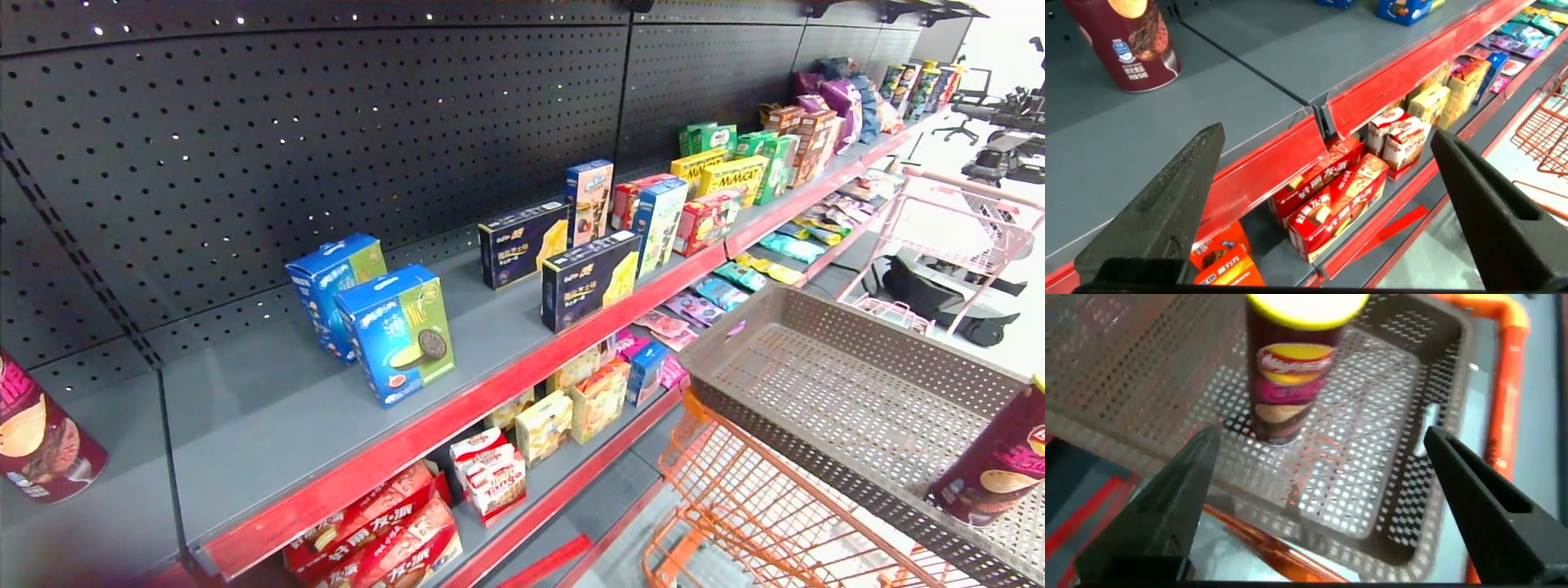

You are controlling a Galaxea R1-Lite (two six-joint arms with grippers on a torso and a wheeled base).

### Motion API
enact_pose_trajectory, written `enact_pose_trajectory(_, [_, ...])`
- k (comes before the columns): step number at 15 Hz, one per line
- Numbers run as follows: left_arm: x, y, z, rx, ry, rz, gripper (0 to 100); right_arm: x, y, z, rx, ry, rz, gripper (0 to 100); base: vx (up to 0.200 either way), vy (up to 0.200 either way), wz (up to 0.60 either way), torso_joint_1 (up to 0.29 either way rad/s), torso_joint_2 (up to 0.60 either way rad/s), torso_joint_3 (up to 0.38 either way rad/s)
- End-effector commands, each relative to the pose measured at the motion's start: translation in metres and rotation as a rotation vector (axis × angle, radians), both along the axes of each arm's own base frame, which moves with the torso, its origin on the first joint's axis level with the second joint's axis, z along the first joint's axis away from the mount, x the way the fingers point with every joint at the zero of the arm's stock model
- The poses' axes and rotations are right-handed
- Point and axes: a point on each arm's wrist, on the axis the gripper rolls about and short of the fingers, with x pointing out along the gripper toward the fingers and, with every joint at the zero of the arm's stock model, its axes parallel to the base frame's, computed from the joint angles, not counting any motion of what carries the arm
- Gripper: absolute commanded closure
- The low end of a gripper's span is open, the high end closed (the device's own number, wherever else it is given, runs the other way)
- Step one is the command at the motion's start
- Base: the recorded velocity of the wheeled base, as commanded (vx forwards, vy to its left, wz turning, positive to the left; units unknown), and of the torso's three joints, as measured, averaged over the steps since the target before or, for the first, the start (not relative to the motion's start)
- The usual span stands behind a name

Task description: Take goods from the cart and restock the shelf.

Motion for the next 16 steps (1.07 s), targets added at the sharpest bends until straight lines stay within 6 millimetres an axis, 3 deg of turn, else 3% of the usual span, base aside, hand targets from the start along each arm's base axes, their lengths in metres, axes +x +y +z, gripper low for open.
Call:
enact_pose_trajectory(1, [0.0, 0.0, 0.0, 0.0, 0.0, 0.0, 0, 0.015, -0.008, -0.019, 0.042, 0.091, 0.011, 0, 0.0, 0.0, 0.0, 0.0, 0.0, 0.0])
enact_pose_trajectory(4, [0.0, 0.0, 0.0, 0.0, 0.0, 0.002, 0, 0.035, -0.024, -0.019, 0.04, 0.046, 0.018, 0, 0.0, 0.0, 0.0, 0.0, 0.0, 0.0])
enact_pose_trajectory(6, [0.0, 0.0, 0.0, 0.0, 0.0, 0.002, 0, 0.031, -0.035, -0.018, 0.052, 0.031, 0.079, 0, 0.0, 0.0, 0.0, 0.0, 0.0, 0.0])
enact_pose_trajectory(10, [0.0, 0.0, 0.0, 0.0, 0.0, 0.002, 0, 0.029, -0.037, -0.019, 0.07, 0.03, 0.11, 0, 0.0, 0.0, 0.0, 0.0, 0.0, 0.0])
enact_pose_trajectory(16, [0.0, 0.0, 0.0, 0.0, 0.0, 0.0, 0, 0.039, -0.048, -0.029, 0.09, 0.082, 0.092, 0, 0.0, 0.0, 0.0, 0.0, 0.0, 0.0])
